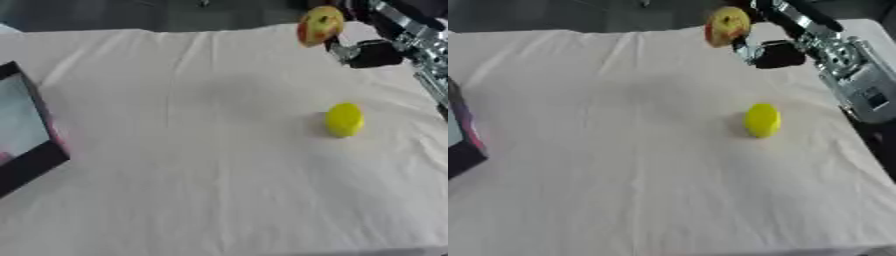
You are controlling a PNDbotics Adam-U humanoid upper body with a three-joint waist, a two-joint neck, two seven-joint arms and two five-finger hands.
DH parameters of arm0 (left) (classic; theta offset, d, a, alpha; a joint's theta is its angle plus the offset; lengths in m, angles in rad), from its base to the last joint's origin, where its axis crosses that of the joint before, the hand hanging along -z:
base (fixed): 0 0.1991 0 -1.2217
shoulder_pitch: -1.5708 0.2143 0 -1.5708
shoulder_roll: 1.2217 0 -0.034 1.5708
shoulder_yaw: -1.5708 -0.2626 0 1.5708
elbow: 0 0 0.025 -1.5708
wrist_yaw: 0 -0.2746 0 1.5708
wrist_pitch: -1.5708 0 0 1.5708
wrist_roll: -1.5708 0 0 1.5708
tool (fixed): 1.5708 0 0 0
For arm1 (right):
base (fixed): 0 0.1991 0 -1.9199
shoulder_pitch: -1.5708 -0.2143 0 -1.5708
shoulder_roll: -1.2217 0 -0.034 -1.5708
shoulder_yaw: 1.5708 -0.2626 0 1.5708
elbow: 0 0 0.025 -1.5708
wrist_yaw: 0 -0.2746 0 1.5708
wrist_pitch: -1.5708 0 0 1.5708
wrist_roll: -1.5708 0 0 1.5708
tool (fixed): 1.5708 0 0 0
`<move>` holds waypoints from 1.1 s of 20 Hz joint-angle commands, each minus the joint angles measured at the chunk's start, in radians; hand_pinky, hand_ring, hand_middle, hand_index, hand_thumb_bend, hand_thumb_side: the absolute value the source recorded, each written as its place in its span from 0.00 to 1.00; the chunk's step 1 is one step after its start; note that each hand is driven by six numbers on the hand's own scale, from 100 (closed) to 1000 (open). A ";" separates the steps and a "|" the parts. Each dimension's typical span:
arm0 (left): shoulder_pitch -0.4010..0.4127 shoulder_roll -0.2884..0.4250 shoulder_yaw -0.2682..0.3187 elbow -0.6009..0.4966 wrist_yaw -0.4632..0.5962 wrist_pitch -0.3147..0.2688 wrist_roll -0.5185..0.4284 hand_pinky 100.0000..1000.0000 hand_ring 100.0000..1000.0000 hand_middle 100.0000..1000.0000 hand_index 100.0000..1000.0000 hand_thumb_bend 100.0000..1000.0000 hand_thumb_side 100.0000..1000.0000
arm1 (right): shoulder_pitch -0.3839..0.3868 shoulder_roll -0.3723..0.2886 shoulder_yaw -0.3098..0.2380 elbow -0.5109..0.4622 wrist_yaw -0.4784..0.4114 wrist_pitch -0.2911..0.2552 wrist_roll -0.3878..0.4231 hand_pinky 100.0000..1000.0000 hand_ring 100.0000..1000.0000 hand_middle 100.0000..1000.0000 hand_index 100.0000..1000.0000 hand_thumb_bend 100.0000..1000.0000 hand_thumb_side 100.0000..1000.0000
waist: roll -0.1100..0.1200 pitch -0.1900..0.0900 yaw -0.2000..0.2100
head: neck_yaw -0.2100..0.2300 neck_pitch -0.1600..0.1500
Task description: Pick up the objects with one hand, pass them to the other hand, and then place them into the box on the other side of the table.
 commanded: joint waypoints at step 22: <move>-0.302 -0.193 -0.315 -0.142 -0.047 0.000 -0.325 0.84 0.77 0.75 0.78 0.26 0.63 | -0.130 0.163 0.108 0.106 0.044 -0.017 -0.034 0.84 0.74 0.35 0.33 0.00 0.00 | 0.023 -0.023 0.064 | -0.054 0.002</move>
